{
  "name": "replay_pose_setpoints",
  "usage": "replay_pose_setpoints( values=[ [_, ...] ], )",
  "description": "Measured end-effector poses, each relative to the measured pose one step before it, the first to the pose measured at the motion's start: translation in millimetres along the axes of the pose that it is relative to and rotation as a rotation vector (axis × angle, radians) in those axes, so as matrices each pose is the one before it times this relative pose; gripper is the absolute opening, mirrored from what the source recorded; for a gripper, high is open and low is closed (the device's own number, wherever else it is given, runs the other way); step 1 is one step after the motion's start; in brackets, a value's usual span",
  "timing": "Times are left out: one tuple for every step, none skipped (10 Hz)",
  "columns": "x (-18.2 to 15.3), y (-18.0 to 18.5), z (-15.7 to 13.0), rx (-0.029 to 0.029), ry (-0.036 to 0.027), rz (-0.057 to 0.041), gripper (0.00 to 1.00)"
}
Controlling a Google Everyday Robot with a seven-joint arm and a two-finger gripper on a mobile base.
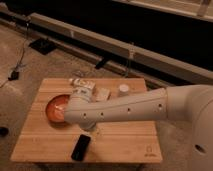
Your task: Place the eraser on the white sponge
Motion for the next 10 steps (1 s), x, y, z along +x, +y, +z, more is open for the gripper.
replay_pose_setpoints(
  values=[
    [-1.82,0.93,0.79,-0.00023,0.00039,-0.002,0.73],
    [-0.11,-0.79,-0.38,0.00106,-0.00087,-0.00226,0.73],
    [-0.7,-0.07,2.65,-0.00329,-0.00477,-0.01825,0.73],
    [-6.6,1.3,7.52,-0.00169,-0.00155,-0.04461,0.73],
    [-10.61,1.22,11.48,0.00917,-0.00244,-0.05546,0.73],
    [-9.05,0.01,8.79,0.0117,-0.00359,-0.04846,0.73],
    [-10.61,-3.48,9.3,0.02438,-0.01109,-0.04691,0.73],
    [-4.27,0.04,7.2,0.01232,-0.00722,-0.02195,0.73],
    [-3.95,-0.99,5.39,0.01477,-0.00992,-0.01635,0.73],
    [-3.68,-1.89,4.51,0.01183,-0.01189,-0.01856,0.73]
  ],
)
